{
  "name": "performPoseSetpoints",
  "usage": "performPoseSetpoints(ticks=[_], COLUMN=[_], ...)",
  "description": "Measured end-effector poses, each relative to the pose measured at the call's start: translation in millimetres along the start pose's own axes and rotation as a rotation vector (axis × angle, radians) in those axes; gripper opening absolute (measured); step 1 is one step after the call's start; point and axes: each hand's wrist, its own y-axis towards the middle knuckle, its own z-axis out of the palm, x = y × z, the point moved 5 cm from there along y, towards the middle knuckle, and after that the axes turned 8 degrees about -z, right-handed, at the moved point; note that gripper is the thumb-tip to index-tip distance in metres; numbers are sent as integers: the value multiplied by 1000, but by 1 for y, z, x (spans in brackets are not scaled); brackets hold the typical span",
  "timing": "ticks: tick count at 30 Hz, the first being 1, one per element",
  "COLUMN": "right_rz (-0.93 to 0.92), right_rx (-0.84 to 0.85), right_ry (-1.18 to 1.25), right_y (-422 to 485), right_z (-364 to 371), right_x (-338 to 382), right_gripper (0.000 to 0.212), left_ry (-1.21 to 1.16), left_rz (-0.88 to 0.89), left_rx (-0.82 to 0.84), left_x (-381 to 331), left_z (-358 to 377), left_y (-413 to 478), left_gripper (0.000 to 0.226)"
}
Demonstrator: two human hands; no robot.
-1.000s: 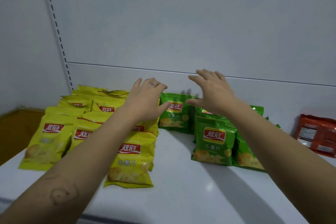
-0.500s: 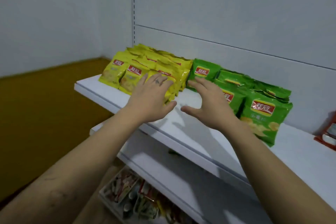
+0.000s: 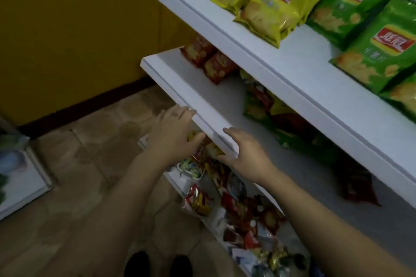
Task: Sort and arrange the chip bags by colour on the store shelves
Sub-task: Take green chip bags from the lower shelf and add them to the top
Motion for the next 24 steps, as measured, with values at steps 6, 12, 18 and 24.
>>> performPoseSetpoints(ticks=[6, 12, 18, 24], right_rz=[315, 550, 677, 650], right_rx=[-66, -133, -26, 59], right_ry=[-37, -61, -322, -283], right_y=[-17, -17, 3, 2], right_z=[49, 37, 24, 31], right_x=[-78, -145, -209, -236], right_gripper=[69, 64, 50, 51], left_ry=[-146, -217, -223, -294], left_rz=[65, 123, 200, 215], left_rx=[64, 205, 235, 259], left_x=[13, -14, -38, -53], left_z=[84, 137, 154, 165], left_y=[-2, 13, 30, 22], left_gripper=[68, 69, 66, 64])
